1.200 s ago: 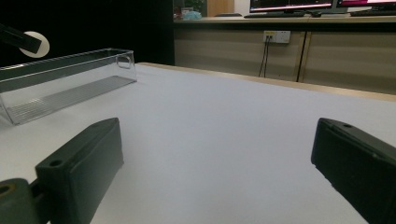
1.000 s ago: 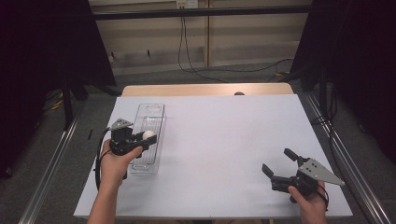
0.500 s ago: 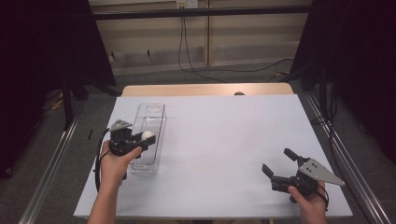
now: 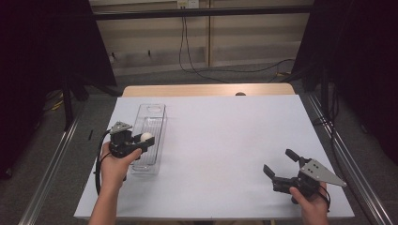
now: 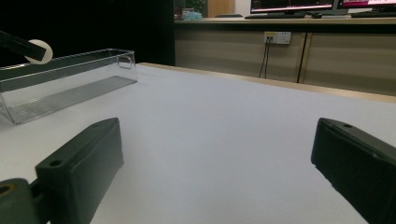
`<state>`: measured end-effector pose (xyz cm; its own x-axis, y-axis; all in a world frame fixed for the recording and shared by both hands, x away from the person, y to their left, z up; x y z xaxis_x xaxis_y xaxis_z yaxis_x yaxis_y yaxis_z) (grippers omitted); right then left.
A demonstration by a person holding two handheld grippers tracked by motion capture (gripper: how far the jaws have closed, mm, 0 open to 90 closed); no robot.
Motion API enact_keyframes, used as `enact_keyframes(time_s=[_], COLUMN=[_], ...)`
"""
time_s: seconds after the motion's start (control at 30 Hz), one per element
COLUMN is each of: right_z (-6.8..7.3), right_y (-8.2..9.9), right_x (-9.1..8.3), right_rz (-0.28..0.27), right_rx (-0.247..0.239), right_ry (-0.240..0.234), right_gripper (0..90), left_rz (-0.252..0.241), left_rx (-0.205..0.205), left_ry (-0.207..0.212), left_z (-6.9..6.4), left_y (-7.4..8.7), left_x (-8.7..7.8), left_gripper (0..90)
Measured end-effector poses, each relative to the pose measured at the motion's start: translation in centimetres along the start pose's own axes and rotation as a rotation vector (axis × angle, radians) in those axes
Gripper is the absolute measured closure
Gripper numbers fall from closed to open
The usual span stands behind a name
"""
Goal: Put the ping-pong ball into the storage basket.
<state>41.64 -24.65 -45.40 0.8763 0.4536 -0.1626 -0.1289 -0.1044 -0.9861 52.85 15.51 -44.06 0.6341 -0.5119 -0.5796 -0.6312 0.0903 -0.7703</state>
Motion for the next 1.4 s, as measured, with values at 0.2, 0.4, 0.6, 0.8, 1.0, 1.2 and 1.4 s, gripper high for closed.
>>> enact_keyframes(time_s=[0.2, 0.4, 0.6, 0.8, 1.0, 1.2, 1.4], right_z=[0.0, -0.1, -0.1, -0.2, -0.2, -0.1, -0.1], right_y=[0.0, 0.0, 0.0, 0.1, 0.1, 0.1, 0.1], right_x=[-0.1, -0.1, -0.1, -0.1, -0.3, -0.2, -0.1], right_rz=[0.001, -0.003, -0.002, -0.002, 0.005, 0.000, -0.001], right_rx=[-0.005, -0.004, -0.008, -0.004, 0.003, -0.004, -0.008], right_ry=[0.002, 0.003, 0.003, 0.007, 0.008, 0.006, 0.005], right_gripper=[1.7, 1.7, 1.7, 1.7, 1.7, 1.7, 1.7], left_rz=[-0.005, 0.002, -0.005, -0.009, -0.020, -0.028, -0.071], left_rx=[-0.003, 0.008, 0.004, 0.004, 0.006, 0.001, 0.005], left_ry=[-0.005, -0.010, -0.011, -0.015, -0.020, -0.027, -0.029], left_z=[0.0, 0.1, 0.2, 0.3, 0.5, 0.9, 1.1], left_y=[0.0, 0.1, 0.0, 0.0, 0.0, 0.4, 0.1], left_x=[0.1, 0.3, 0.2, 0.2, 0.1, 0.0, -0.3], left_gripper=[51.3, 51.3, 51.2, 51.2, 51.2, 49.2, 33.1])
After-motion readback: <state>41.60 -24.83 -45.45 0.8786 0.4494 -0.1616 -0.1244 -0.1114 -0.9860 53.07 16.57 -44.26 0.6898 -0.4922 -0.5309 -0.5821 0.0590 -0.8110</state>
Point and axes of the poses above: each handheld gripper's, and its own axes: x roughly forward along the jaws, y roughly out of its underside, z roughly to its left, the point moved 10 cm from there along x, roughly forward along the jaws, and after that the axes turned 6 degrees about -x, right-handed, at the moved point
